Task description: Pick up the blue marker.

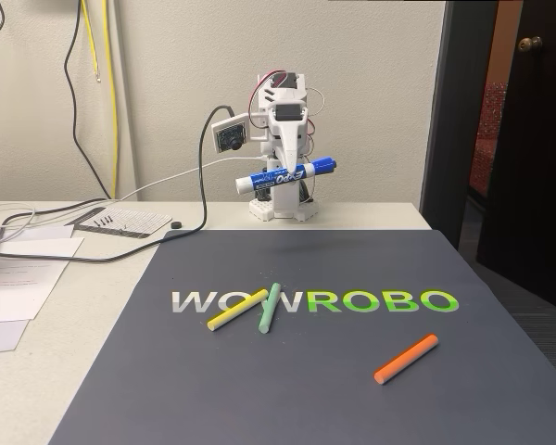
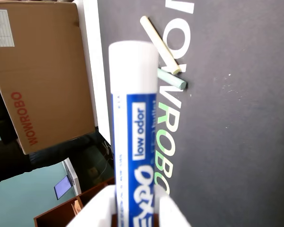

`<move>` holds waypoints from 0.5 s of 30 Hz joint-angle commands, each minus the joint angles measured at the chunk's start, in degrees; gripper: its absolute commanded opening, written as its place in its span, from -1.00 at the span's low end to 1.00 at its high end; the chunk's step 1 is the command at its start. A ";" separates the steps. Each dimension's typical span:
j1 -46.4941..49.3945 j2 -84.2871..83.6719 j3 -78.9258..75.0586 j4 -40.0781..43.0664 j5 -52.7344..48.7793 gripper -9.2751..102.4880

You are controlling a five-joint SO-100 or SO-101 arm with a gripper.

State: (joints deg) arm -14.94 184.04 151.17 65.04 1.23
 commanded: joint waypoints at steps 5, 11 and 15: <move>0.09 -0.70 -0.26 -1.32 0.18 -0.83; 0.09 -0.35 -0.26 -1.05 0.18 -0.83; 0.09 -0.35 -0.26 -1.05 0.26 -0.83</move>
